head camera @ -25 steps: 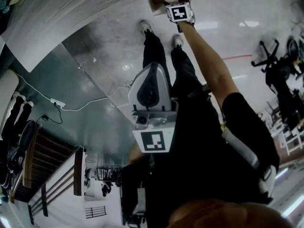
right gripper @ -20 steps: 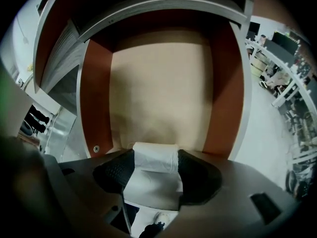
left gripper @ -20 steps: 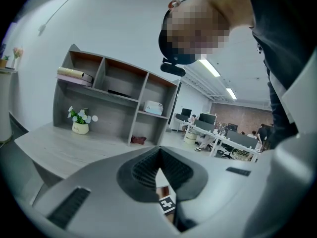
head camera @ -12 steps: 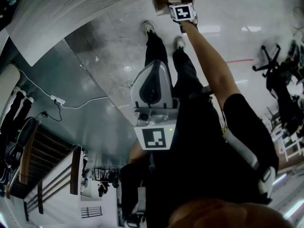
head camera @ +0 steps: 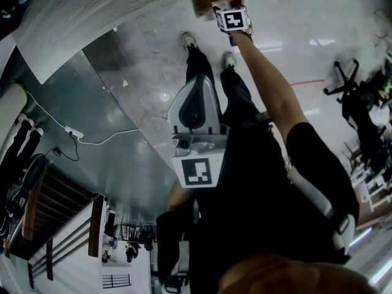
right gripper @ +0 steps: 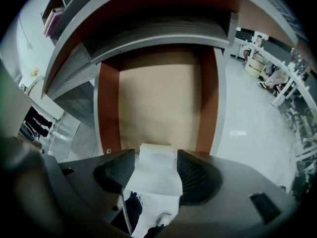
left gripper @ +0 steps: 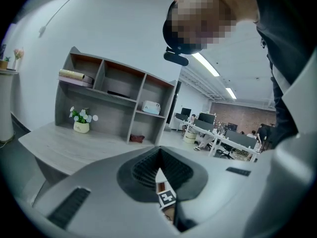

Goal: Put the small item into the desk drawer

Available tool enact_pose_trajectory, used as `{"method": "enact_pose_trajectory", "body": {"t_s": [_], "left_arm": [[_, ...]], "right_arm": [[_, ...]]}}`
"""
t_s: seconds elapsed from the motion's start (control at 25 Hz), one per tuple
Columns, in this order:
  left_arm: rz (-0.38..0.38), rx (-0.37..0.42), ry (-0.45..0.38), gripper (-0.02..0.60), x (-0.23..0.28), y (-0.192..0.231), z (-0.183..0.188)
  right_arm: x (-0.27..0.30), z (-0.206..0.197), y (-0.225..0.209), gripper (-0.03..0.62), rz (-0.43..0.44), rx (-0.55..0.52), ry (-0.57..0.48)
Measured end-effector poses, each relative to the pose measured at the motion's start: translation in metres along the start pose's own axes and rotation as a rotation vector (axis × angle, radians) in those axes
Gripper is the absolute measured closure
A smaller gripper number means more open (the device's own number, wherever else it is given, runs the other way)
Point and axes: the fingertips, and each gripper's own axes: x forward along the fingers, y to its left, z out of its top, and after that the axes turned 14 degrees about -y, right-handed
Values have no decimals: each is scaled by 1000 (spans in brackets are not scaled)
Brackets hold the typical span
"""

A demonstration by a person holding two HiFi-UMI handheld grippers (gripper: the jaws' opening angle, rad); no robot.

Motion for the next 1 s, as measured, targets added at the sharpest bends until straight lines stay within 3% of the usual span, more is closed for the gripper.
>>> {"method": "enact_pose_trajectory", "body": {"t_s": [0.2, 0.4, 0.72, 1.0], "left_arm": [[-2, 3, 5, 591, -4, -17, -1], [3, 21, 9, 591, -10, -25, -3], [12, 18, -23, 591, -24, -53, 7], [19, 24, -71, 591, -49, -87, 18]], "right_arm": [[-17, 17, -30, 341, -86, -81, -74], [-43, 13, -7, 438, -19, -25, -62], [-92, 8, 3, 580, 7, -49, -68], [-145, -3, 3, 594, 33, -66, -121]]}}
